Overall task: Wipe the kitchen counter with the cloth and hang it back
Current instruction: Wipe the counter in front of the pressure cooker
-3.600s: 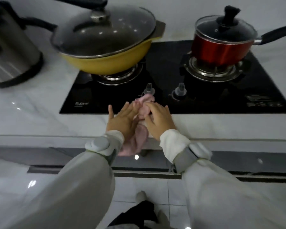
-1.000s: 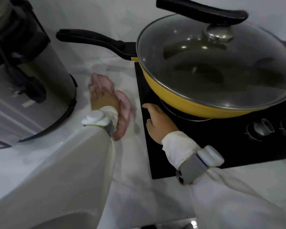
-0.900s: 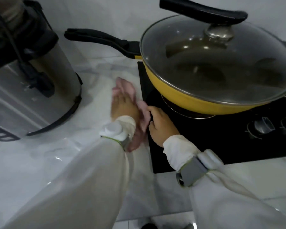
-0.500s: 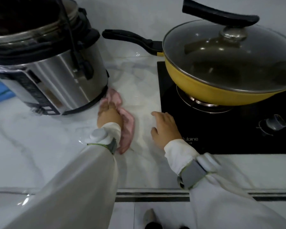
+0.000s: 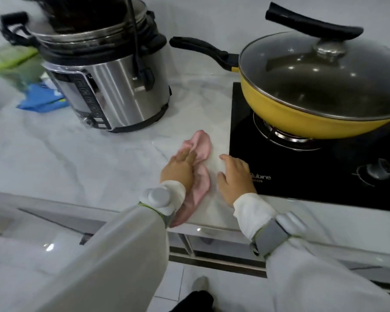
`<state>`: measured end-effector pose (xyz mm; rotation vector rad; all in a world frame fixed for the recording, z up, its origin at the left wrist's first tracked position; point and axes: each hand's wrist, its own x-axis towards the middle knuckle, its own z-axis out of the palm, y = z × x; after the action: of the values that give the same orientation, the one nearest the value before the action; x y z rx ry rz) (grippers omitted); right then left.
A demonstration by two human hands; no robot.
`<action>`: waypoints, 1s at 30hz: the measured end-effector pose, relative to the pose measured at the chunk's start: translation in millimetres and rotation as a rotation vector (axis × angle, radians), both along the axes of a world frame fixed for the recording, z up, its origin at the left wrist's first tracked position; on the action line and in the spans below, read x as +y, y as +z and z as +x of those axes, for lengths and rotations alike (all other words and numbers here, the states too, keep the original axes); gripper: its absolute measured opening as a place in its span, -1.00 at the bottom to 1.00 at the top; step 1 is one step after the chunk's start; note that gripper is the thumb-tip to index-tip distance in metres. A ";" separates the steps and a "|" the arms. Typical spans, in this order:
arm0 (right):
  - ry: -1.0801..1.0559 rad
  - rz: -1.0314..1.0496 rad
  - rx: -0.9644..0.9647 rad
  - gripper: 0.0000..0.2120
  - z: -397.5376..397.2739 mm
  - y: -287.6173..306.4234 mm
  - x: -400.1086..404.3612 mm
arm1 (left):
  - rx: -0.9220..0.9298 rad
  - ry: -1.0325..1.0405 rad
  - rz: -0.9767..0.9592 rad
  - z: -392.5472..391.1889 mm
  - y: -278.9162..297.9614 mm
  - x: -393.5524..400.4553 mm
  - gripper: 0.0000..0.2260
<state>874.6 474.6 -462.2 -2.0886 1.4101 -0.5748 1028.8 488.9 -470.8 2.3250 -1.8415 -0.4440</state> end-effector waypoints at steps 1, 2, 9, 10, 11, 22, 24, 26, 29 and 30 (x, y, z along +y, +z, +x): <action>0.016 -0.005 0.019 -0.61 1.8 0.3 3.2 | -0.030 0.063 0.026 19.8 -0.1 2.4 -0.50; 0.030 -0.009 0.039 -0.62 3.9 0.6 6.7 | -0.048 0.137 0.049 38.9 -0.8 4.8 -0.50; 0.087 -0.051 0.044 -0.58 30.0 -4.0 26.5 | -0.111 0.155 0.016 -13.6 -10.2 14.2 -0.40; 0.063 -0.063 0.010 -0.52 32.0 -4.1 28.0 | -0.158 0.016 0.014 -28.7 -15.6 19.0 -0.39; 0.034 -0.072 -0.018 -0.47 33.4 -4.5 28.9 | -0.205 -0.098 0.031 -35.8 -19.1 23.0 -0.37; 0.096 -0.018 0.076 -0.64 80.6 -3.2 22.5 | -0.149 0.217 -0.064 140.3 -13.7 41.3 -0.33; 0.125 0.009 0.073 -0.65 94.0 -1.7 23.6 | -0.157 0.300 -0.107 202.8 -16.1 57.8 -0.33; 0.121 0.018 0.049 -0.67 110.0 -3.2 24.4 | -0.139 0.442 -0.025 263.2 -20.1 64.3 -0.38; 0.042 0.019 -0.018 -0.71 130.0 -3.7 25.7 | -0.157 0.614 0.040 267.2 -26.3 48.7 -0.36; 0.017 0.029 -0.036 -0.72 141.7 -3.1 27.0 | -0.176 0.584 0.015 251.8 -25.3 39.0 -0.33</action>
<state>1016.3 501.6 -465.3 -2.0554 1.3717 -0.5796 1280.6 527.9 -496.1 2.8201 -1.1169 -0.1767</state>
